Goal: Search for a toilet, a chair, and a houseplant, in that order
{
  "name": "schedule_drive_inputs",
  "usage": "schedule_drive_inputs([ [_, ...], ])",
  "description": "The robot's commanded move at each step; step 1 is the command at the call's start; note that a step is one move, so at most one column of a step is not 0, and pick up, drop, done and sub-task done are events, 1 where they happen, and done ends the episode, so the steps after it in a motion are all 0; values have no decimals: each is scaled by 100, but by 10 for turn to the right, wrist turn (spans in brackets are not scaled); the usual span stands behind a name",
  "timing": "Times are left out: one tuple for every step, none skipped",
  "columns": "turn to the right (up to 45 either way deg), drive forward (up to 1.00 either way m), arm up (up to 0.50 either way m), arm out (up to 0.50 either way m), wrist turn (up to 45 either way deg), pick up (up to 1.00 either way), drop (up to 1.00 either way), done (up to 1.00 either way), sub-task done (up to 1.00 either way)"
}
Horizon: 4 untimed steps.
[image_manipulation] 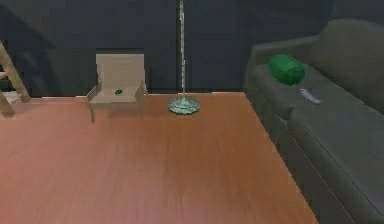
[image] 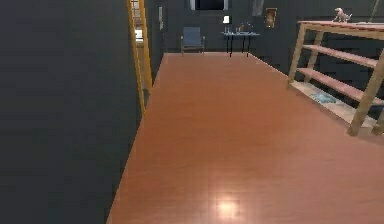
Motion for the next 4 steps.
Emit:
schedule_drive_inputs([
  [0,15,0,0,0,0,0,0,0],
  [-30,0,0,0,0,0,0,0,0],
  [0,100,0,0,0,0,0,0,0],
  [0,100,0,0,0,0,0,0,0],
])
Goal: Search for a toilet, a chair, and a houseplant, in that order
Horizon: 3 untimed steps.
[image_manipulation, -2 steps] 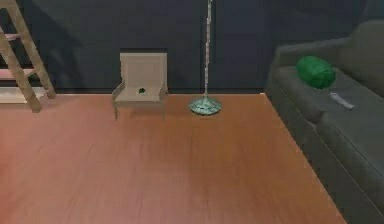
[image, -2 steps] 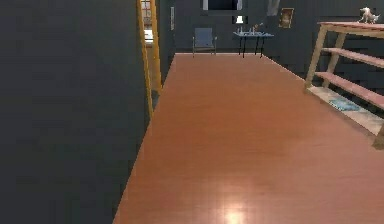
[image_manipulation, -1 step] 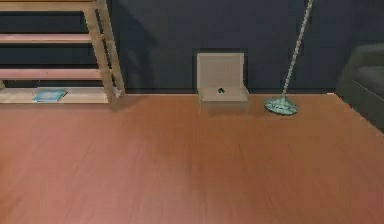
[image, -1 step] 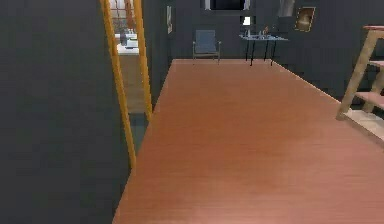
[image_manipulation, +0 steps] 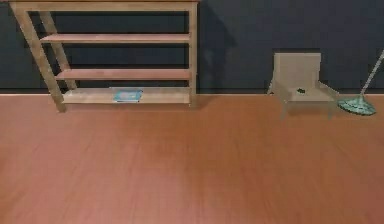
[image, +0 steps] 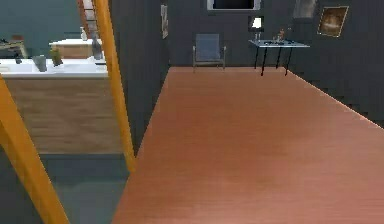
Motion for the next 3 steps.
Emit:
schedule_drive_inputs([
  [0,80,0,0,0,0,0,0,0],
  [-450,0,0,0,0,0,0,0,0],
  [-240,0,0,0,0,0,0,0,0],
])
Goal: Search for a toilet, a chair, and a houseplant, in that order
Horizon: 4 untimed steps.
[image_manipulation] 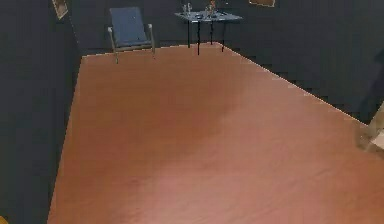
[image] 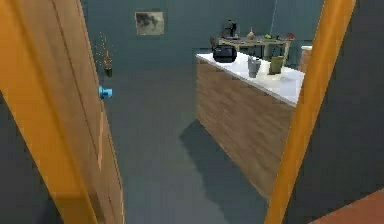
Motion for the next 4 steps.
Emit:
schedule_drive_inputs([
  [0,100,0,0,0,0,0,0,0],
  [0,25,0,0,0,0,0,0,0],
  [-210,0,0,0,0,0,0,0,0],
  [0,45,0,0,0,0,0,0,0],
])
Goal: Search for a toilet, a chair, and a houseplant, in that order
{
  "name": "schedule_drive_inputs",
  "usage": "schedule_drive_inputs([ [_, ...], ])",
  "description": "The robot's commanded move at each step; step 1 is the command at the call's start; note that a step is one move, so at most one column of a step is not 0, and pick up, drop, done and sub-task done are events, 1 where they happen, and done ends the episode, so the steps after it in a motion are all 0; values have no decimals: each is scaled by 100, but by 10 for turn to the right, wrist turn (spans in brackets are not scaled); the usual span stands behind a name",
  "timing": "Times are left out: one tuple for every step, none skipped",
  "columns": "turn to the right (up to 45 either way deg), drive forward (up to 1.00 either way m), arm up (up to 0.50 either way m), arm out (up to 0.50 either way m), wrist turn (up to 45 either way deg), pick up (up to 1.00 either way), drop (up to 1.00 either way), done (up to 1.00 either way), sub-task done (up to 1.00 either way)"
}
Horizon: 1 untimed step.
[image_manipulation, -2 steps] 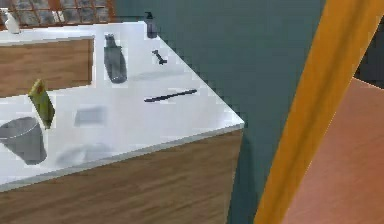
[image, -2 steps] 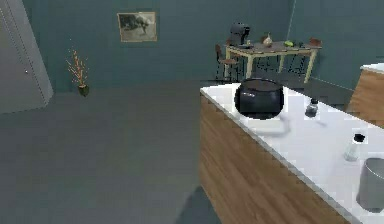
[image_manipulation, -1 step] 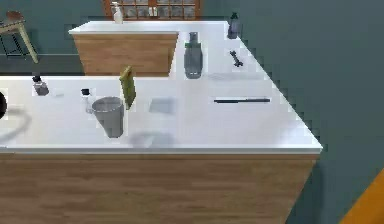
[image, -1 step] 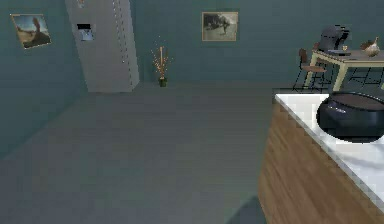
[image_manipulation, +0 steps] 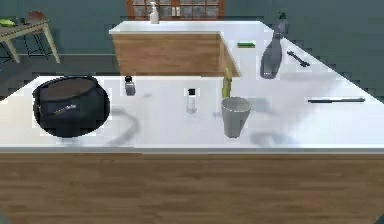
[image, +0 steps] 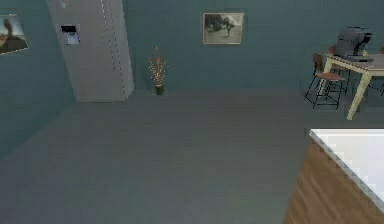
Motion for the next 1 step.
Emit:
schedule_drive_inputs([
  [-60,0,0,0,0,0,0,0,0],
])
